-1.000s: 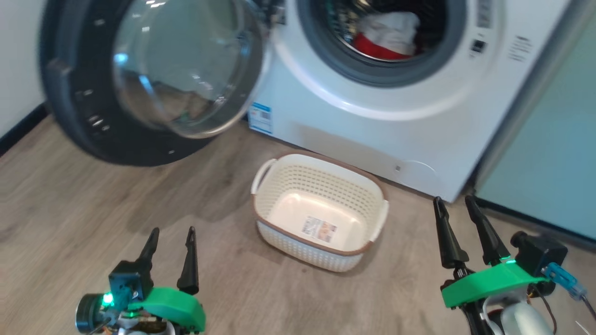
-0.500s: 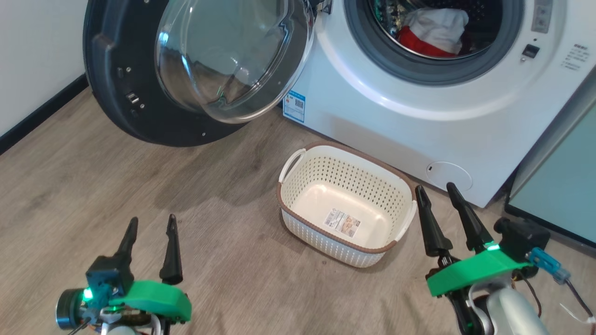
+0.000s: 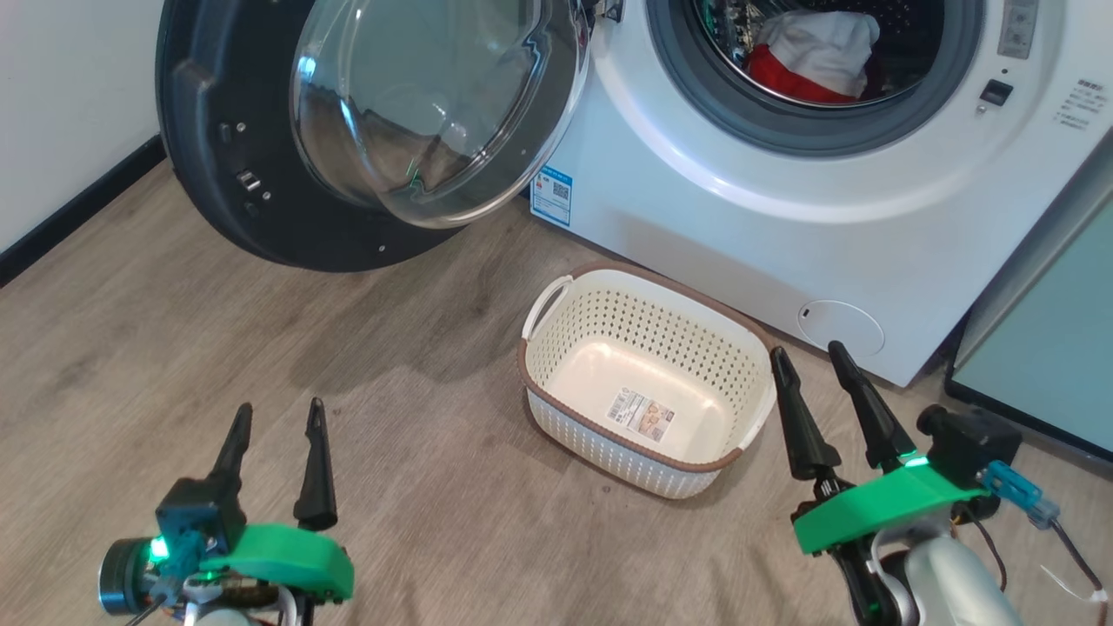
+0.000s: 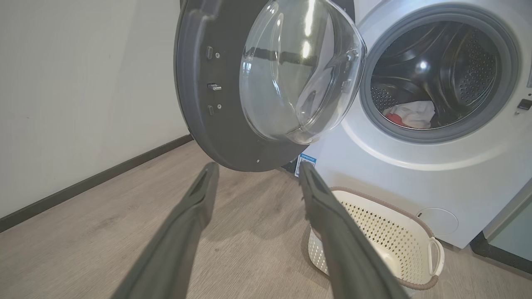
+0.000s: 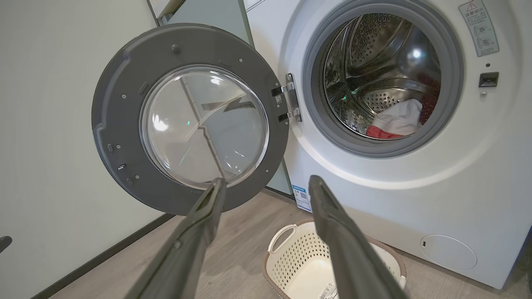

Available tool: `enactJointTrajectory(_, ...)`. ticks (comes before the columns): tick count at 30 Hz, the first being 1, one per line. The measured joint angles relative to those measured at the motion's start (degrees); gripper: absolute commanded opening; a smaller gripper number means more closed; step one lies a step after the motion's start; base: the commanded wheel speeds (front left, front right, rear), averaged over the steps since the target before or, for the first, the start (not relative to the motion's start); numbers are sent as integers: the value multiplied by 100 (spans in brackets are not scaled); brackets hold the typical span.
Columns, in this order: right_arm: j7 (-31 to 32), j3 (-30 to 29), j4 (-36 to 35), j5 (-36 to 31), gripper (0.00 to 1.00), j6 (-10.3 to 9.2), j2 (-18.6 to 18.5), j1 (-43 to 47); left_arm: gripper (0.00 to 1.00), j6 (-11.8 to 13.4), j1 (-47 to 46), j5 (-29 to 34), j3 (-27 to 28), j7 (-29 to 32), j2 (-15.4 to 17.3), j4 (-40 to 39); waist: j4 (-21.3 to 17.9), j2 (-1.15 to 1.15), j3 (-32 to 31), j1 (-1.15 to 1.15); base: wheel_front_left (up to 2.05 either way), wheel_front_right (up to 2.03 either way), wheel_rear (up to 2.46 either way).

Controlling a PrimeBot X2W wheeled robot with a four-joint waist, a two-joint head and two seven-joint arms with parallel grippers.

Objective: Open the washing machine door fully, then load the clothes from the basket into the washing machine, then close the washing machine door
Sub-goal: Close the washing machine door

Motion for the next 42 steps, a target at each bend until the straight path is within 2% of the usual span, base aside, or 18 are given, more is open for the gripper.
enactJointTrajectory(25,0,-60,-1,-40,100,0,0,4,100,-11,1,-5,129,0,0,-9,10,0,2,0,0,0,0)
enactJointTrajectory(26,0,-56,-1,-54,100,0,0,4,81,-12,1,-8,129,0,0,-9,12,0,3,0,0,0,0)
enactJointTrajectory(27,0,-52,-1,-54,100,0,0,4,13,-16,1,16,126,0,0,-10,14,0,6,0,0,0,0)
enactJointTrajectory(28,0,-49,-1,-57,100,0,0,4,0,-18,3,82,123,0,0,-29,17,0,10,0,0,0,0)
enactJointTrajectory(33,0,-54,-57,-97,100,0,-1,19,0,110,5,31,226,0,-1,-469,45,0,44,0,0,0,0)
enactJointTrajectory(42,0,-110,-257,-444,100,0,-1,81,0,49,-54,162,528,0,-2,-1077,116,0,280,0,0,0,0)
